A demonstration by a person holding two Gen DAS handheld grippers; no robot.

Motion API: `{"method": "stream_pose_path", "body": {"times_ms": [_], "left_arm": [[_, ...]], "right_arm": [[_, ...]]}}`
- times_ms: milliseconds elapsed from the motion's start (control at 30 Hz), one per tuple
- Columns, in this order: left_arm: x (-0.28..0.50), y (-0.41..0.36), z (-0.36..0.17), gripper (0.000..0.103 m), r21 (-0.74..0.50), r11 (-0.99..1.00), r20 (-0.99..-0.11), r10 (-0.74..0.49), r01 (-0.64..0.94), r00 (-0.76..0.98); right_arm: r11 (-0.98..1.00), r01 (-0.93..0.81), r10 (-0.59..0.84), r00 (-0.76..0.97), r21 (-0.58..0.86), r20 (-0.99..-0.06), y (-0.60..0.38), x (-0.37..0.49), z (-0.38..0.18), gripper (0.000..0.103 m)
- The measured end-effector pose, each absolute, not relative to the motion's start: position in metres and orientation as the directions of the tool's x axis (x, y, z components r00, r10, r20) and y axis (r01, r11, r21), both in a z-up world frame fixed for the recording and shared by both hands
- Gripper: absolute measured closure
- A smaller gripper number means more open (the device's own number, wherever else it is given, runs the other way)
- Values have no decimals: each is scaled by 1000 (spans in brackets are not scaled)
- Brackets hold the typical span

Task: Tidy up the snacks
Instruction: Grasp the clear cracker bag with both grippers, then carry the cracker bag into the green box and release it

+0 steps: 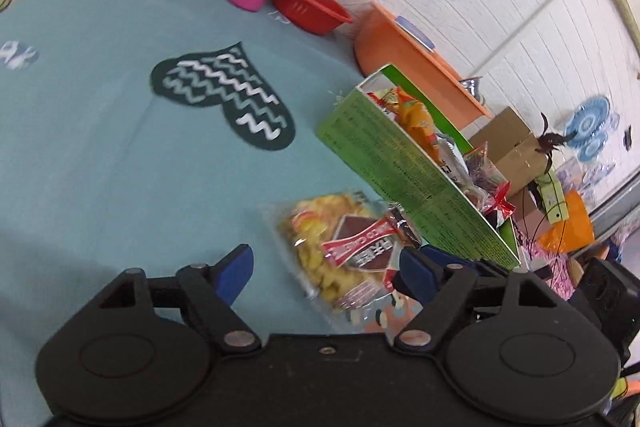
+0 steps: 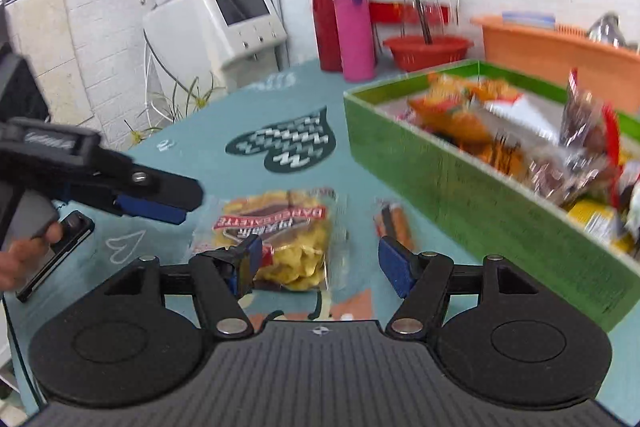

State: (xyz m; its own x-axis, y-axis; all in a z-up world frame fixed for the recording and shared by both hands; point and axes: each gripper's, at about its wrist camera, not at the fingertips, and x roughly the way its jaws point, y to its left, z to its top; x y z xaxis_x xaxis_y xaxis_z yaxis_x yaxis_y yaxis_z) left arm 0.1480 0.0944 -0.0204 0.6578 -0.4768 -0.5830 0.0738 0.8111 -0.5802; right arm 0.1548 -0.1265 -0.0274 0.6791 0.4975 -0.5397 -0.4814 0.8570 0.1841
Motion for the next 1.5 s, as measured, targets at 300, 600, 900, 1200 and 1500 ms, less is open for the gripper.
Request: {"method": "stream_pose_path", "body": {"times_ms": [300,600,900,1200,1500], "left_arm": [[158,83,-35,0,-594,800,-585,-504,88,635],[153,71,-16,42,-591,796,-548,-517,133,658],[201,5,69,42,-511,778,-409,-594,365,693],[281,-57,66,40,-463,793,-440,-593,396,674],[333,-77,15,20,-441,843,-549,-524,306,652]], "right_arm": [[833,-440,552,644,335,-530,-126,156,-32,0],[835,-448,550,664,320,-506,-123,146,-25,47],[903,-375,422,863,208,-278,-175,137,46,47],[938,-245,310,909,246,-278,-229,197,52,47],[988,-122,151,879,93,-452,-225,245,16,38]]}}
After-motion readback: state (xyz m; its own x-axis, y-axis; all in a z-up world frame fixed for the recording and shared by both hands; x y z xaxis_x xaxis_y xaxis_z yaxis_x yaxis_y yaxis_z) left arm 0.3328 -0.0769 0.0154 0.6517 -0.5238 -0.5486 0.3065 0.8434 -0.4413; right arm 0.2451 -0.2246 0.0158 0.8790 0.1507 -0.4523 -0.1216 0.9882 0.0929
